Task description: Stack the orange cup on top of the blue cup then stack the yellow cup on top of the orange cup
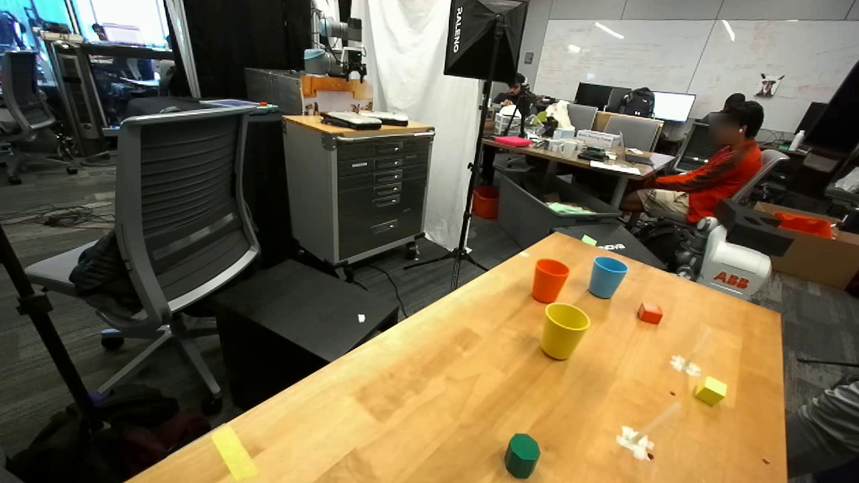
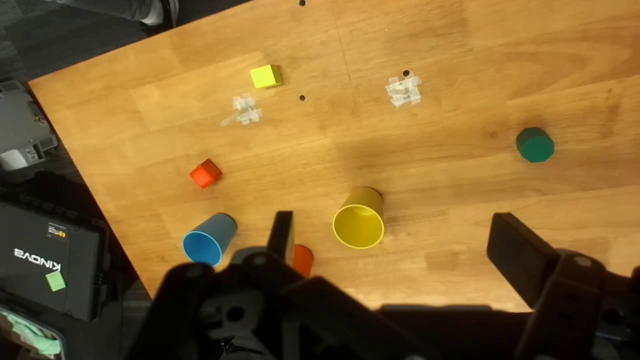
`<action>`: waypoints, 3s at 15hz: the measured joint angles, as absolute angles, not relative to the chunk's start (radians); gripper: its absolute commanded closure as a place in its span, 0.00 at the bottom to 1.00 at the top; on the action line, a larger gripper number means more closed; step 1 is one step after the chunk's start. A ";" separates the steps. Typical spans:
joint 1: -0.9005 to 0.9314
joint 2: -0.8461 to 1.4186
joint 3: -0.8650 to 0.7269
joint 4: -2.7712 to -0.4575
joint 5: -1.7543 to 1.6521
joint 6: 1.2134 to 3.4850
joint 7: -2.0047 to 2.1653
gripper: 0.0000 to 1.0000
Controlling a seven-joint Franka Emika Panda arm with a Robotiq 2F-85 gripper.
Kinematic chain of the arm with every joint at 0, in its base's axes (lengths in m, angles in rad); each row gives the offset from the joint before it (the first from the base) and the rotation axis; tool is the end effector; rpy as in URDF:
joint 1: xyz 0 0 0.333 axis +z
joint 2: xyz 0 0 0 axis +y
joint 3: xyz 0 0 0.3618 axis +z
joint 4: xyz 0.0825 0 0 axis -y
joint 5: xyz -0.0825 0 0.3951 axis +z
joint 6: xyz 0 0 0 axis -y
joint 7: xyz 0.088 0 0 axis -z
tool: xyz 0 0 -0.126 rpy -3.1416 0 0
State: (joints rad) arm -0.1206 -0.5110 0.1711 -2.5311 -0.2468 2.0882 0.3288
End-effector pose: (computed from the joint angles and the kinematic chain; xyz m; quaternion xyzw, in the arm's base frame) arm 0.3848 0.0066 0.4722 0.9842 -0.0892 0.0545 0.1426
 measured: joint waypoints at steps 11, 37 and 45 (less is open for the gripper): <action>-0.156 -0.465 0.117 -2.507 -0.324 2.101 0.345 0.00; -0.051 0.245 -0.022 -1.783 -0.402 1.988 0.571 0.00; -0.044 0.269 -0.049 -1.792 -0.397 1.987 0.582 0.00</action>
